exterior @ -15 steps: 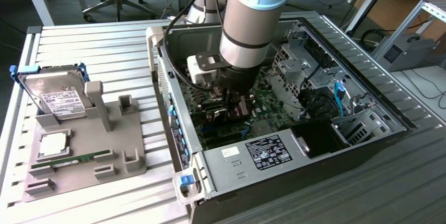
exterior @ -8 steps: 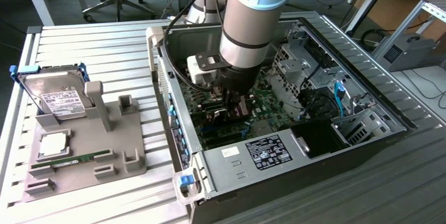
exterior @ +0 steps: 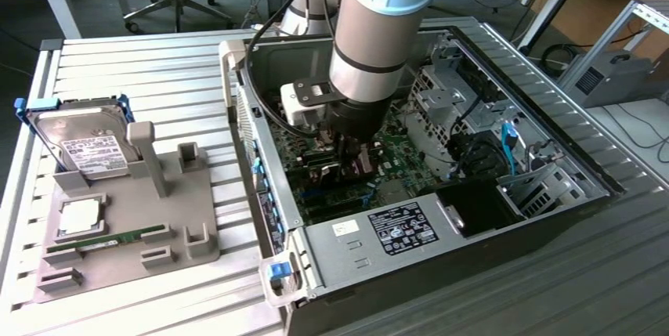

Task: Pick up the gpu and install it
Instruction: 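Insert the gpu into the slot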

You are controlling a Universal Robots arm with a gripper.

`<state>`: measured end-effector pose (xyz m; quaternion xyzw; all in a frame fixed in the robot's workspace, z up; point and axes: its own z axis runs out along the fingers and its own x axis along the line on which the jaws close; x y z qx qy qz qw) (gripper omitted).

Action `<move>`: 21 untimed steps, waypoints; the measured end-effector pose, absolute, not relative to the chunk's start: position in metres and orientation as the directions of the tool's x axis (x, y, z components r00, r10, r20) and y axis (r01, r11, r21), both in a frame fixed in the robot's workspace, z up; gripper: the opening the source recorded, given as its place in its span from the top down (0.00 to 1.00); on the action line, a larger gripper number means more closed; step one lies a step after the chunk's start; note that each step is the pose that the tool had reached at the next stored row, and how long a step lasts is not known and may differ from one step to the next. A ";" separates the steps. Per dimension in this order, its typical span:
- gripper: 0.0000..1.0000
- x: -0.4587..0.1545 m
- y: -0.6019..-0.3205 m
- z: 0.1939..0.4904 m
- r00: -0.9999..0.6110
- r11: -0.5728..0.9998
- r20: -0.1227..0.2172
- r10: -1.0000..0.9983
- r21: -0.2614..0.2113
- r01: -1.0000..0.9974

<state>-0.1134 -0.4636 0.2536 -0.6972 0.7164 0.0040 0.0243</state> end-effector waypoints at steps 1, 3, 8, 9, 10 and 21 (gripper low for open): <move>0.73 -0.113 -0.464 0.254 -0.027 0.028 -0.040 -0.999 -0.028 -0.999; 0.73 -0.113 -0.464 0.254 -0.027 0.028 -0.040 -0.999 -0.028 -0.999; 0.66 -0.113 -0.464 0.254 -0.027 0.028 -0.041 -0.999 -0.028 -0.999; 0.66 -0.113 -0.464 0.255 -0.027 0.028 -0.040 -0.999 -0.028 -0.999; 0.66 -0.113 -0.464 0.261 -0.027 0.028 -0.041 -0.999 -0.028 -0.999; 0.66 -0.113 -0.463 0.334 -0.027 0.028 -0.034 -0.999 -0.028 -0.999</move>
